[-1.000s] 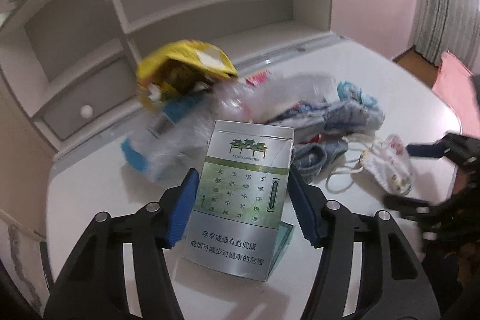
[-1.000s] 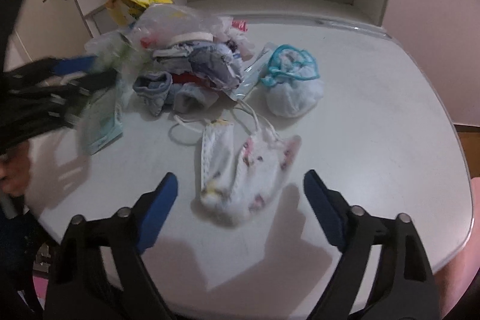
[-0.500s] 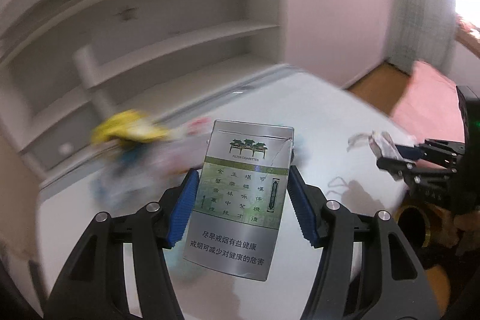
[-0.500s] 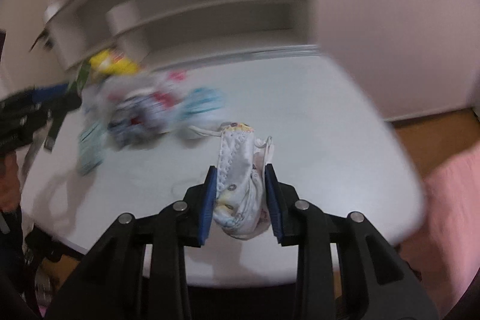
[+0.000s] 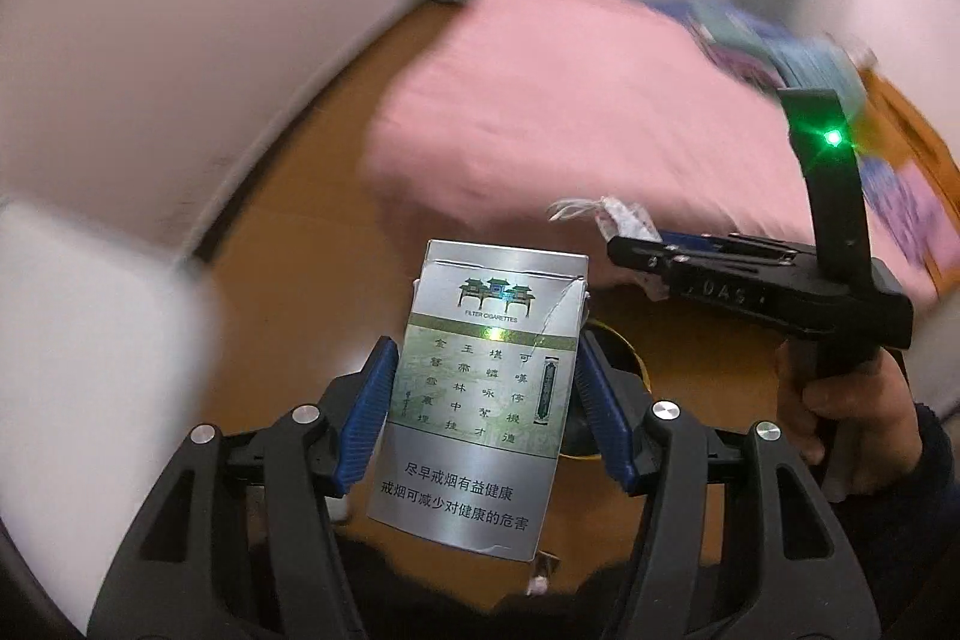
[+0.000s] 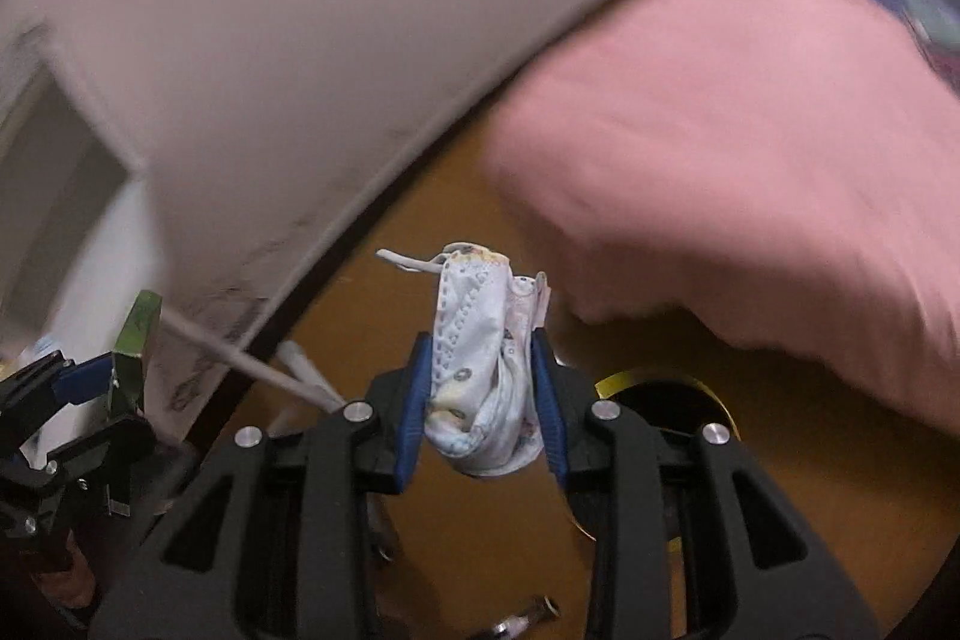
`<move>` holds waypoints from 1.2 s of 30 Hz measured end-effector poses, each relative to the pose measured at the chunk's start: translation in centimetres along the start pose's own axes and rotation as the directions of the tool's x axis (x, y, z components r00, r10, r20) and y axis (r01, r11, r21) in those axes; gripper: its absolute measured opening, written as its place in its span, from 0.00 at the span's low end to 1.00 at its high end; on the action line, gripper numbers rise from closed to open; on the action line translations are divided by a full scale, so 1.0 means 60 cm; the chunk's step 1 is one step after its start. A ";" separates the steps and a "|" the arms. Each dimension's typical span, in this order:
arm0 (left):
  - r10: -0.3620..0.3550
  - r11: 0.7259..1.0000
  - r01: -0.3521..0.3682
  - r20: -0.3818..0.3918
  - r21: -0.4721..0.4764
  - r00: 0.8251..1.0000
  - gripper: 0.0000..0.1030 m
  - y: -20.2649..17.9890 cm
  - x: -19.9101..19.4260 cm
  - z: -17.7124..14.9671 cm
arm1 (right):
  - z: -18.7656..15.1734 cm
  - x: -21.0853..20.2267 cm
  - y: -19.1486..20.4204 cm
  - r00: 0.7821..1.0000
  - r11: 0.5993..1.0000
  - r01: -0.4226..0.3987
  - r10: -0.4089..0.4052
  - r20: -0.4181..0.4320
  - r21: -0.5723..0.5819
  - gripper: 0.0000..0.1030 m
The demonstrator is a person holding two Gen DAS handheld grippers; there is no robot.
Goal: Collect trash
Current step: 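Carry both items over the black bin and open the right tool to drop the mask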
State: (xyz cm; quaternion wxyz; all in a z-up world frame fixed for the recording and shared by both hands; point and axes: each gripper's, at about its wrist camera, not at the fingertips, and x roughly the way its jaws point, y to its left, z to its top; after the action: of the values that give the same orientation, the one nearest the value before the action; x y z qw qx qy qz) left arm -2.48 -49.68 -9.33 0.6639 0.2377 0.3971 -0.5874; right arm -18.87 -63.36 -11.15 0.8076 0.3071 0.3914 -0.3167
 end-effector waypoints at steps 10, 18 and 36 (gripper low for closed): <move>-0.177 0.983 0.184 -0.300 -0.003 0.937 0.57 -0.067 0.386 -0.031 | -0.141 0.202 -0.255 0.971 0.944 0.121 -0.047 -0.236 0.308 0.32; -0.246 0.969 0.221 -0.425 -0.107 0.871 0.57 -0.086 0.550 -0.094 | -0.238 0.302 -0.351 0.932 0.890 0.158 0.008 -0.362 0.428 0.32; -0.284 0.954 0.231 -0.331 -0.189 0.900 0.80 -0.074 0.478 -0.057 | -0.189 0.251 -0.355 0.954 0.897 0.125 0.010 -0.300 0.425 0.53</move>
State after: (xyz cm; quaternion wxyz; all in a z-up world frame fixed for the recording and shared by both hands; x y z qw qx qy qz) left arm -7.82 -64.81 -33.74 0.5133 0.2358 0.5798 -0.5872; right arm -32.40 -72.01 -34.62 0.6402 0.5130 0.4346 -0.3715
